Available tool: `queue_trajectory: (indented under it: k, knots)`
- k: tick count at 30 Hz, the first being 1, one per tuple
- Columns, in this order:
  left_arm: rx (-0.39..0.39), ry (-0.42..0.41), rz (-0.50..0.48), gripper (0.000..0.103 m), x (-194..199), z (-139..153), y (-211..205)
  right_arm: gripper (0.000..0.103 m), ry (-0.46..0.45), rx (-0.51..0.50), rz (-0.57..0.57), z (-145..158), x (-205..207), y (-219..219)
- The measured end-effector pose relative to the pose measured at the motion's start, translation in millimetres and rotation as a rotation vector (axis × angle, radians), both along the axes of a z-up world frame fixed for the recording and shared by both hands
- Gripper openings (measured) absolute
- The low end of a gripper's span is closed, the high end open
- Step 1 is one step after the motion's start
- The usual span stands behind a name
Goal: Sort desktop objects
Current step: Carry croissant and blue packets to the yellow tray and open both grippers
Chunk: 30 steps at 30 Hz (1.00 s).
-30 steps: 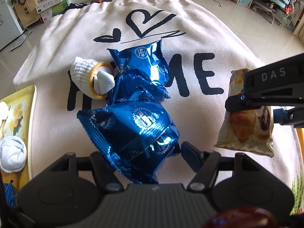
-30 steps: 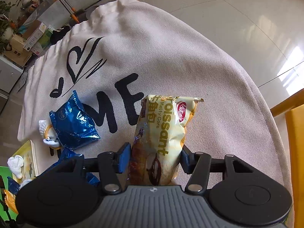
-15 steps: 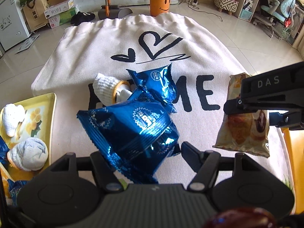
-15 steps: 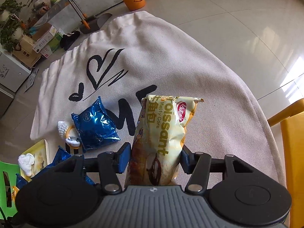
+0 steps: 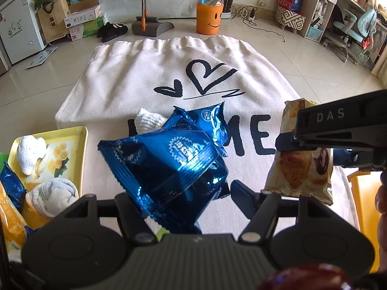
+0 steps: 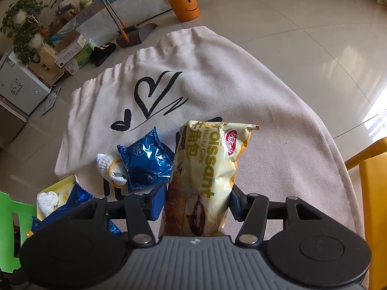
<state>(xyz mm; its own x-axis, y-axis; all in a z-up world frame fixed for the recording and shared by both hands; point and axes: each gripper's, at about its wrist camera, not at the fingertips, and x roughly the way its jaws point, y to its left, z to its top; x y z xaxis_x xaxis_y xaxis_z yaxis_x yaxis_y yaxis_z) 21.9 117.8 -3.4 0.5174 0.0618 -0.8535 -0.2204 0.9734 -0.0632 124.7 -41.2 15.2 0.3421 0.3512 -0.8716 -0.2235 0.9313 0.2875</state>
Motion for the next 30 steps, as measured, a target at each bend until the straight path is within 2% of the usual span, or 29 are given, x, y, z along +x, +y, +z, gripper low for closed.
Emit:
queue_trajectory:
  k: [6,14,23,30]
  knots:
    - [-0.008,-0.007,0.029,0.066,-4.7,5.1,10.7,0.054,-0.007,0.008,0.018,5.0,-6.0,8.8]
    - [-0.006,-0.017,0.118,0.066,-11.7,13.6,43.6,0.054,-0.015,0.05,0.069,13.7,-16.1,33.7]
    - [-0.005,-0.036,0.278,0.066,-26.7,27.9,106.5,0.054,-0.013,0.107,0.122,20.4,-30.6,69.5]
    - [-0.017,-0.044,0.393,0.066,-38.1,37.7,160.9,0.054,0.032,0.171,0.207,15.4,-49.2,111.6]
